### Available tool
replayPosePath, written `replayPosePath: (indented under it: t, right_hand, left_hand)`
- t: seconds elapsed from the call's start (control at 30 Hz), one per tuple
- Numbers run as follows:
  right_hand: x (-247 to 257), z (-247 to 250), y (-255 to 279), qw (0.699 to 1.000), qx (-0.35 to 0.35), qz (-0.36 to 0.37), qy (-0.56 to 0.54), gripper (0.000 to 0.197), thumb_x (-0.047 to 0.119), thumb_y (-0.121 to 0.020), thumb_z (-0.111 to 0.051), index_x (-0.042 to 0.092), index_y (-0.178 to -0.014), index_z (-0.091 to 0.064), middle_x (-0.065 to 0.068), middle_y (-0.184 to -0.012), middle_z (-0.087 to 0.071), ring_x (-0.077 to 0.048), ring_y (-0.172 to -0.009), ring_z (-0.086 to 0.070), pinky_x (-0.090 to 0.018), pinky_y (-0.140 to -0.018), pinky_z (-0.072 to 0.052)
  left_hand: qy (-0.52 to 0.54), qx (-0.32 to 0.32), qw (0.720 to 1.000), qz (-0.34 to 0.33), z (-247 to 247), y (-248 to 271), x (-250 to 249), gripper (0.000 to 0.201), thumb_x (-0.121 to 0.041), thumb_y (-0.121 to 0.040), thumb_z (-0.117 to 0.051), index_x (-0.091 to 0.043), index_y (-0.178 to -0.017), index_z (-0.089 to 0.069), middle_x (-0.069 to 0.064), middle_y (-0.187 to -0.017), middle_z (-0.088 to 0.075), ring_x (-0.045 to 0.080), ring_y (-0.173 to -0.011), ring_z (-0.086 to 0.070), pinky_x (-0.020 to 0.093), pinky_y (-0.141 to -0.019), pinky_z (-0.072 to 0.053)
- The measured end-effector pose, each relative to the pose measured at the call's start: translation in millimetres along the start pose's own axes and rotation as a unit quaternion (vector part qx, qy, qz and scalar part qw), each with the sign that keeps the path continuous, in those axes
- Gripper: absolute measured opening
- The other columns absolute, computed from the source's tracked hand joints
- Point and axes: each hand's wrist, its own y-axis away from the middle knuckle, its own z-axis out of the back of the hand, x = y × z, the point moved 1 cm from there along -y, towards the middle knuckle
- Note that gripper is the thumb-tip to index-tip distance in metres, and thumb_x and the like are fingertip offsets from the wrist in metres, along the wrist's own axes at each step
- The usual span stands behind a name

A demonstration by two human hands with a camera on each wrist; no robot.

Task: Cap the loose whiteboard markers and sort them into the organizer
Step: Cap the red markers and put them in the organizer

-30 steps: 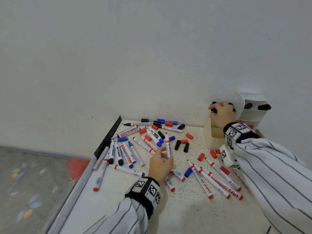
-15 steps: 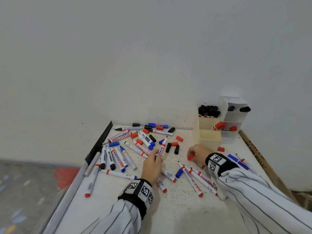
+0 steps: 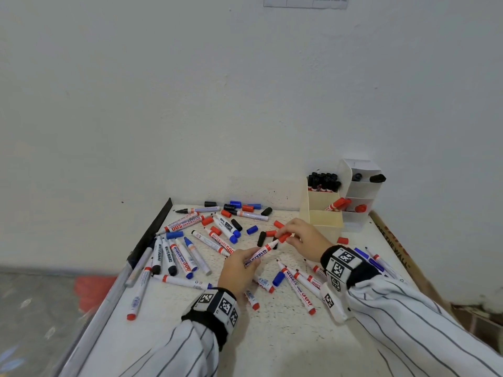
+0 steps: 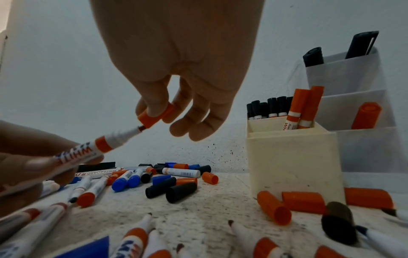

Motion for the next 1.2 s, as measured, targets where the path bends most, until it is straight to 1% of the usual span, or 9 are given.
replayPosePath:
  t: [0.2, 0.33, 0.43, 0.5, 0.6, 0.77, 0.9, 1.0, 1.2]
  right_hand:
    - [2, -2, 10, 0.999, -0.01, -0.023, -0.02, 0.023, 0.015, -0.091, -0.055, 0.02, -0.114, -0.057, 0.011, -0.099, -0.054, 0.008, -0.077, -0.046, -0.007, -0.069, -0.033]
    - [2, -7, 14, 0.997, -0.018, -0.064, -0.036, 0.011, 0.028, -0.095, -0.047, 0.022, -0.093, -0.056, 0.003, -0.079, -0.057, -0.007, -0.068, -0.049, -0.017, -0.063, -0.038]
    - [2, -12, 17, 0.995, -0.014, -0.089, -0.032, 0.03, 0.038, -0.098, -0.036, 0.022, -0.08, -0.055, 0.001, -0.072, -0.054, -0.012, -0.067, -0.049, -0.029, -0.07, -0.041]
    - [4, -14, 18, 0.993, -0.023, -0.108, -0.043, 0.042, 0.04, -0.099, -0.031, 0.016, -0.078, -0.059, -0.005, -0.072, -0.055, -0.014, -0.069, -0.049, -0.033, -0.075, -0.042]
    - [11, -14, 19, 0.987, -0.067, -0.131, -0.069, 0.049, 0.039, -0.1, -0.026, 0.015, -0.059, -0.041, -0.003, -0.058, -0.036, -0.013, -0.057, -0.036, -0.029, -0.061, -0.033]
    - [21, -16, 19, 0.98, -0.106, -0.138, -0.096, 0.05, 0.034, -0.101, -0.021, 0.017, -0.057, -0.035, 0.0, -0.055, -0.029, -0.012, -0.051, -0.031, -0.026, -0.053, -0.027]
    - [21, -21, 22, 0.979, -0.114, -0.118, -0.125, 0.048, 0.029, -0.102, -0.023, 0.016, -0.057, -0.035, 0.001, -0.053, -0.028, -0.012, -0.05, -0.029, -0.026, -0.052, -0.026]
    - [21, -24, 26, 0.978, -0.124, -0.097, -0.137, 0.046, 0.027, -0.101, -0.025, 0.017, -0.057, -0.035, 0.001, -0.053, -0.028, -0.011, -0.05, -0.029, -0.025, -0.053, -0.026]
    - [32, -18, 29, 0.978, -0.136, -0.023, -0.157, 0.045, 0.02, -0.101, -0.029, 0.017, -0.056, -0.038, 0.004, -0.05, -0.028, -0.008, -0.046, -0.028, -0.016, -0.047, -0.026]
  left_hand:
    - [-0.017, 0.007, 1.0, -0.02, 2, 2, 1, 0.037, -0.019, -0.095, -0.051, -0.022, -0.132, -0.052, -0.001, -0.106, -0.056, 0.007, -0.092, -0.047, 0.013, -0.072, -0.033]
    - [-0.053, 0.039, 0.997, -0.04, 3, 5, -5, 0.039, -0.021, -0.095, -0.05, -0.022, -0.133, -0.05, -0.001, -0.104, -0.056, 0.008, -0.093, -0.048, 0.017, -0.079, -0.033]
    - [-0.03, 0.036, 0.997, -0.054, 5, 10, -10, 0.044, -0.023, -0.086, -0.063, -0.026, -0.128, -0.05, -0.004, -0.112, -0.052, 0.002, -0.093, -0.048, 0.013, -0.078, -0.037]
    - [-0.023, 0.022, 0.998, -0.055, 6, 13, -13, 0.048, -0.019, -0.079, -0.071, -0.032, -0.12, -0.048, -0.008, -0.108, -0.049, 0.003, -0.091, -0.049, 0.02, -0.083, -0.044]
    - [-0.041, -0.001, 0.996, -0.074, 10, 16, -20, 0.034, -0.016, -0.082, -0.068, -0.028, -0.111, -0.055, -0.007, -0.099, -0.054, 0.002, -0.08, -0.05, 0.015, -0.075, -0.044]
    - [-0.098, 0.028, 0.99, -0.099, 21, 23, -28, 0.037, -0.024, -0.092, -0.056, -0.021, -0.129, -0.055, -0.002, -0.096, -0.064, 0.006, -0.075, -0.05, 0.008, -0.064, -0.037]
    - [-0.073, 0.109, 0.988, -0.078, 29, 26, -34, 0.026, -0.024, -0.095, -0.05, -0.017, -0.117, -0.063, 0.0, -0.075, -0.057, 0.009, -0.064, -0.046, 0.018, -0.064, -0.04]
    - [0.002, 0.172, 0.985, -0.025, 35, 27, -38, 0.023, -0.025, -0.095, -0.049, -0.012, -0.105, -0.065, -0.001, -0.067, -0.049, 0.007, -0.05, -0.038, 0.019, -0.05, -0.036]
    - [0.21, 0.265, 0.933, 0.12, 41, 36, -39, 0.024, -0.03, -0.097, -0.044, -0.015, -0.095, -0.064, -0.007, -0.053, -0.041, 0.005, -0.039, -0.027, 0.016, -0.034, -0.021]
